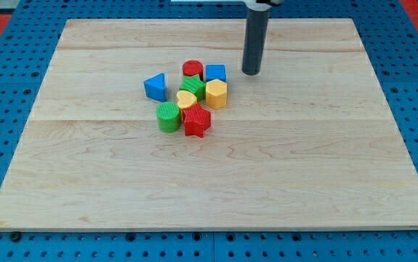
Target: Push the yellow hexagon into the yellow heart
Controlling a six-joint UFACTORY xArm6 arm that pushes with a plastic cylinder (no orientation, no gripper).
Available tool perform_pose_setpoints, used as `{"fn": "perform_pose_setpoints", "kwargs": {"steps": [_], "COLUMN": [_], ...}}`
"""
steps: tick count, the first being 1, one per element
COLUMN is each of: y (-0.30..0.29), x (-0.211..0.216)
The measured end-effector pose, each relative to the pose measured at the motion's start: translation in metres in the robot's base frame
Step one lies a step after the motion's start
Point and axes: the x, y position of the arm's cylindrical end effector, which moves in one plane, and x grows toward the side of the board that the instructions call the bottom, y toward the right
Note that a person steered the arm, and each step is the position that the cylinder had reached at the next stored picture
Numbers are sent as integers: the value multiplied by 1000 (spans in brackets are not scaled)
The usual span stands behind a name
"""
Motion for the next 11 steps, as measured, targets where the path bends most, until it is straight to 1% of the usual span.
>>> {"fn": "perform_pose_setpoints", "kwargs": {"steps": [1, 2, 4, 5, 6, 7, 8, 9, 10, 11], "y": [-35, -36, -29, -29, -30, -28, -7, -7, -41, -44], "x": [0, 5, 42, 50, 47, 59, 63, 86, 94, 90]}}
